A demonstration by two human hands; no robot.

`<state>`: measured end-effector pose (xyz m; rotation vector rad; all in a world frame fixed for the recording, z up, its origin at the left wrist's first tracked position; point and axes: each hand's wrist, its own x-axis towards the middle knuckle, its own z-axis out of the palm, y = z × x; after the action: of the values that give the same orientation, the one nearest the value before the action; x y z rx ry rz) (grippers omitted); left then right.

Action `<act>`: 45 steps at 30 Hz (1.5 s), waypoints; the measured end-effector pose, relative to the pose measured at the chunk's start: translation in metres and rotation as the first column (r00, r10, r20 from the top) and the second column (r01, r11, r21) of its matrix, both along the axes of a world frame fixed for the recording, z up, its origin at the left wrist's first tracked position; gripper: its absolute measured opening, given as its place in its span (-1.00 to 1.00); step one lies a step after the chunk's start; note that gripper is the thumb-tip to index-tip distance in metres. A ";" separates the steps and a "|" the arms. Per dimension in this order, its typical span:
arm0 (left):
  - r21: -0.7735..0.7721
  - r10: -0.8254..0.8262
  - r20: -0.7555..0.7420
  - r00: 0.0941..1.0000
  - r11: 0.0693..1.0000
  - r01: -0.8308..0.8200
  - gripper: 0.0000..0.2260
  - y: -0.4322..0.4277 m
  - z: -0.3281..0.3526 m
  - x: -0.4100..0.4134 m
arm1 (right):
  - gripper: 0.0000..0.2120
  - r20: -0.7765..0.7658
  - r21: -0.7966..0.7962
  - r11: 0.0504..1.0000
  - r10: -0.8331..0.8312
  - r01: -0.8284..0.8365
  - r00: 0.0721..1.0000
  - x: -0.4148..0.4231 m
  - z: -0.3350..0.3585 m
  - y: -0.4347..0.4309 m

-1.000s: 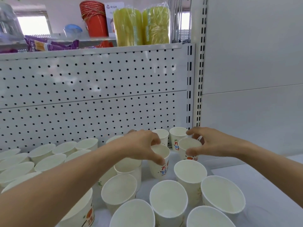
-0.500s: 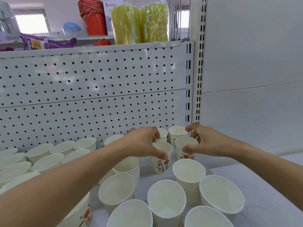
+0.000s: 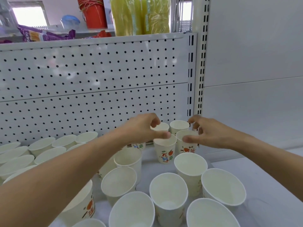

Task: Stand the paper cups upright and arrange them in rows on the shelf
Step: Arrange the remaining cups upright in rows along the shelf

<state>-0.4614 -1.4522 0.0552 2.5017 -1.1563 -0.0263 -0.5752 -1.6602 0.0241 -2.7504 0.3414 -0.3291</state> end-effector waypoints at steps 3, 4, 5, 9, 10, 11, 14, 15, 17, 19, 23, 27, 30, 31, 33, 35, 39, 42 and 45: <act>-0.028 0.023 0.018 1.000 0.999 -0.022 -0.50 0.031 0.023 0.001 | -0.46 0.135 -0.078 0.996 0.062 -0.051 0.989 -0.001 0.014 0.005; 0.016 0.035 0.012 0.999 0.999 -0.035 -0.48 0.043 0.028 0.002 | -0.52 0.143 -0.067 0.991 0.127 -0.118 0.982 0.000 0.019 0.010; 0.072 0.054 -0.006 0.999 0.996 -0.053 -0.45 0.056 0.031 0.001 | -0.57 0.124 -0.067 0.980 0.196 -0.189 0.973 0.002 0.025 0.017; 0.283 0.119 0.050 0.992 0.951 -0.128 -0.25 0.080 0.020 -0.005 | -0.70 -0.041 -0.111 0.939 0.322 -0.325 0.946 0.013 0.033 0.046; 0.319 0.116 0.086 0.990 0.938 -0.137 -0.23 0.080 0.016 -0.006 | -0.72 -0.062 -0.123 0.934 0.331 -0.337 0.941 0.016 0.032 0.051; 0.344 0.103 0.116 0.988 0.929 -0.138 -0.24 0.078 0.013 -0.008 | -0.74 -0.074 -0.140 0.928 0.338 -0.345 0.938 0.019 0.031 0.055; 0.349 0.076 0.166 0.983 0.928 -0.131 -0.34 0.072 0.009 -0.008 | -0.79 -0.108 -0.185 0.917 0.338 -0.353 0.935 0.025 0.026 0.063; 0.339 0.080 0.173 0.982 0.931 -0.135 -0.37 0.070 0.008 -0.006 | -0.82 -0.114 -0.195 0.914 0.340 -0.356 0.934 0.026 0.025 0.064; 0.310 0.086 0.231 0.969 0.938 -0.157 -0.44 0.063 0.002 0.000 | -0.88 -0.115 -0.213 0.905 0.350 -0.367 0.930 0.029 0.022 0.065; 0.267 0.092 0.353 0.931 0.944 -0.195 -0.48 0.053 -0.006 0.004 | -0.93 -0.111 -0.215 0.899 0.365 -0.381 0.925 0.030 0.020 0.066; 0.217 0.112 0.528 0.842 0.941 -0.261 -0.37 0.037 -0.015 0.006 | -0.93 -0.114 -0.205 0.900 0.369 -0.385 0.923 0.031 0.017 0.065; 0.201 0.134 0.546 0.827 0.937 -0.284 -0.35 0.033 -0.017 0.008 | -0.92 -0.099 -0.168 0.911 0.365 -0.377 0.926 0.031 0.015 0.064; 0.193 0.131 0.563 0.816 0.939 -0.284 -0.34 0.031 -0.017 0.009 | -0.93 -0.092 -0.149 0.916 0.363 -0.373 0.927 0.033 0.014 0.064; 0.192 0.134 0.561 0.817 0.939 -0.286 -0.32 0.031 -0.017 0.009 | -0.93 -0.091 -0.145 0.917 0.362 -0.372 0.928 0.033 0.014 0.064; 0.192 0.142 0.551 0.822 0.937 -0.291 -0.29 0.030 -0.018 0.009 | -0.93 -0.095 -0.140 0.916 0.365 -0.375 0.926 0.034 0.013 0.063; 0.184 0.151 0.518 0.842 0.942 -0.282 -0.27 0.033 -0.016 0.007 | -0.93 -0.098 -0.155 0.910 0.373 -0.384 0.923 0.034 0.014 0.063; 0.050 0.192 0.344 0.919 0.974 -0.222 -0.35 0.067 0.014 0.011 | -0.87 0.000 -0.218 0.898 0.391 -0.382 0.920 0.033 0.023 0.063; 0.105 0.181 0.201 0.963 0.973 -0.205 -0.34 0.110 0.031 0.021 | -0.82 0.021 -0.211 0.882 0.436 -0.422 0.900 0.039 0.030 0.072; 0.332 0.180 0.154 0.972 0.917 -0.222 -0.27 0.132 0.025 0.026 | -0.75 -0.042 -0.220 0.852 0.479 -0.476 0.877 0.050 0.028 0.089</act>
<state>-0.4351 -1.3199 0.0804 2.9636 -1.0031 -0.0259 -0.5254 -1.5716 0.0521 -2.9230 -0.4147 -0.2650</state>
